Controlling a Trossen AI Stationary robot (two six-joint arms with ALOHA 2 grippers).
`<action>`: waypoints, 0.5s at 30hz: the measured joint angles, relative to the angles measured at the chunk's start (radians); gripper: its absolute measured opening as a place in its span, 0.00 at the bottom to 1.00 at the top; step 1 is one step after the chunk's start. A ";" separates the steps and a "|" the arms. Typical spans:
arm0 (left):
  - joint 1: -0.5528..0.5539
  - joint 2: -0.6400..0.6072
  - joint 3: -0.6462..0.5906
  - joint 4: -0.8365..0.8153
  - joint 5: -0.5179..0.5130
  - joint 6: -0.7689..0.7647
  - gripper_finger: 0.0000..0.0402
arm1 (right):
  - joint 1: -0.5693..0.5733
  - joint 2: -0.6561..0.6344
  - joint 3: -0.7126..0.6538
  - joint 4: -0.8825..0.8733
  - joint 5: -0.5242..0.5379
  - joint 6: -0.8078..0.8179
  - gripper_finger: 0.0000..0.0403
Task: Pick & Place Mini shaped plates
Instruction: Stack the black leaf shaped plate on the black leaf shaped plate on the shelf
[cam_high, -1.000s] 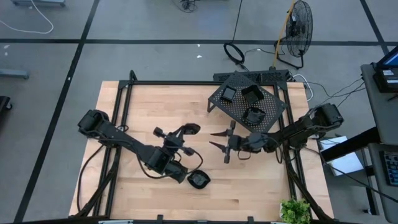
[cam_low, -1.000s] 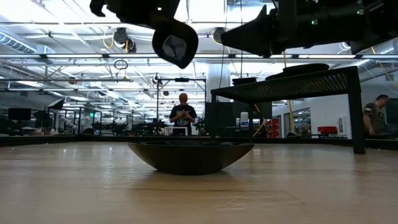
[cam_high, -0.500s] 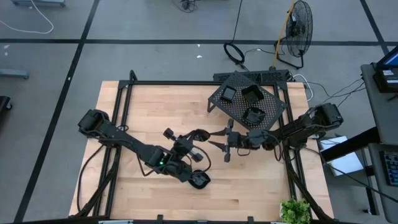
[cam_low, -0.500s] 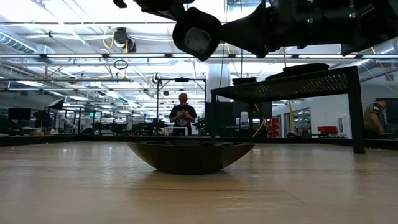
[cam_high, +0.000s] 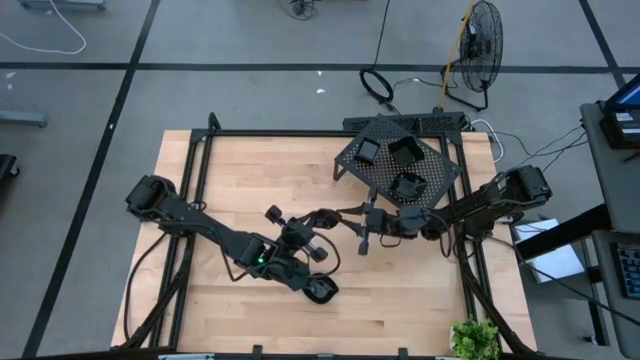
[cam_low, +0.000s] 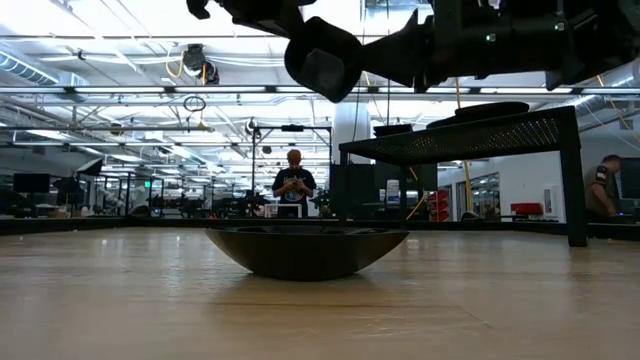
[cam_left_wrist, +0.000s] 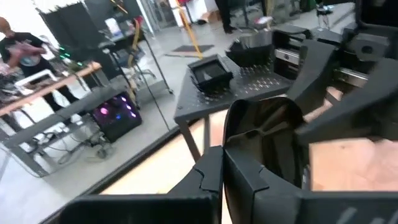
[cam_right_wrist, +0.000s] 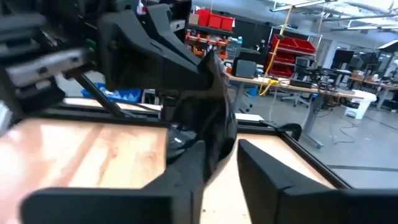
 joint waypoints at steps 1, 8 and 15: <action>0.003 0.000 0.000 0.000 0.018 -0.001 0.02 | -0.002 0.000 0.000 -0.005 0.000 -0.008 0.18; 0.026 -0.001 0.000 0.066 0.266 0.158 0.03 | -0.011 0.000 -0.003 -0.059 0.010 -0.068 0.02; -0.023 -0.027 0.044 0.160 0.343 0.283 0.19 | -0.016 -0.002 0.003 -0.100 -0.041 -0.068 0.00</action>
